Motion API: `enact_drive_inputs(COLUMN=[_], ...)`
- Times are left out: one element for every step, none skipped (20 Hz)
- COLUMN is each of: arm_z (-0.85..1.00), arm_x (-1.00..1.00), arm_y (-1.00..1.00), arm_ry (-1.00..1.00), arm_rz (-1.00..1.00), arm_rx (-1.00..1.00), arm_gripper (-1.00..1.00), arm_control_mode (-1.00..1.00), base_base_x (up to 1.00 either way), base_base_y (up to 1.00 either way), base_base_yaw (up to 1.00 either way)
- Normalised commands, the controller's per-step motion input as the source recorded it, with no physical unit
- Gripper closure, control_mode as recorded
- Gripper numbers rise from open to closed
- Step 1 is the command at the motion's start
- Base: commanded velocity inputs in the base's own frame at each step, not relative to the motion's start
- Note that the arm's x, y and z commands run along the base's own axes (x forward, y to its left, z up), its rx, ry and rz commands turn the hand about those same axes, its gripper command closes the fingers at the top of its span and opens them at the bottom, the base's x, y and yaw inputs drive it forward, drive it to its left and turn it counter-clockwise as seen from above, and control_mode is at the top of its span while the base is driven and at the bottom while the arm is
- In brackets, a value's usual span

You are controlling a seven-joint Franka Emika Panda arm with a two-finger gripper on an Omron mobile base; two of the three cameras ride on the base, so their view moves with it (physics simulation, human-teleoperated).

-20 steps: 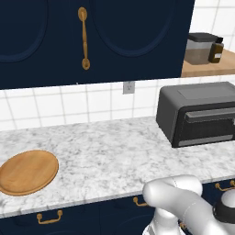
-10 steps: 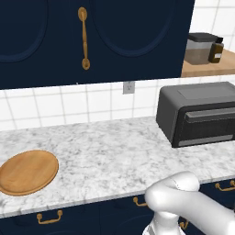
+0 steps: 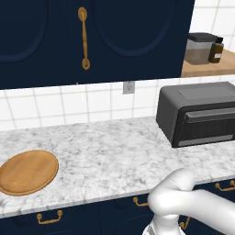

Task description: Pick up the kebab skewer and baguette bread, and place them inside the toaster oven. Close the toaster oven door and start by setting the timer.

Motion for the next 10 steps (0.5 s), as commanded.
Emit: enact_drive_inputs(arm_z=[-0.06, -0.20, -0.34, -0.33, -0.23, -0.15, -0.12, -0.16, -0.19, -0.09], arm_x=[0.39, 0.34, 0.31, 0.32, 0.39, 0.30, 0.19, 0.24, 0.39, 0.46], arm_y=[-0.26, -0.26, -0.20, -0.26, -0.34, -0.39, -0.34, -0.22, -0.13, -0.07], arm_ry=[0.00, 0.00, 0.00, 0.01, 0.01, 0.00, 0.00, 0.00, 0.00, 0.00], arm_rz=[0.00, 0.00, -0.03, -0.04, -0.04, -0.04, -0.05, -0.07, -0.09, -0.10], arm_rx=[-0.06, -0.03, -0.01, 0.00, 0.00, 0.00, 0.00, 0.00, 0.00, 0.00], arm_gripper=[-1.00, -1.00, -1.00, -1.00, -1.00, -1.00, -1.00, -1.00, -1.00, -1.00], arm_control_mode=[-1.00, -1.00, -1.00, -1.00, -1.00, -1.00, -1.00, -1.00, -1.00, -1.00], base_base_x=[0.00, 0.00, 0.00, 0.00, 0.00, 0.00, 0.00, 0.00, 0.00, 0.00], base_base_y=[0.00, 0.00, 0.00, 0.00, 0.00, 0.00, 0.00, 0.00, 0.00, 0.00], base_base_yaw=[0.00, 0.00, 0.00, 0.00, 0.00, 0.00, 0.00, 0.00, 0.00, 0.00])
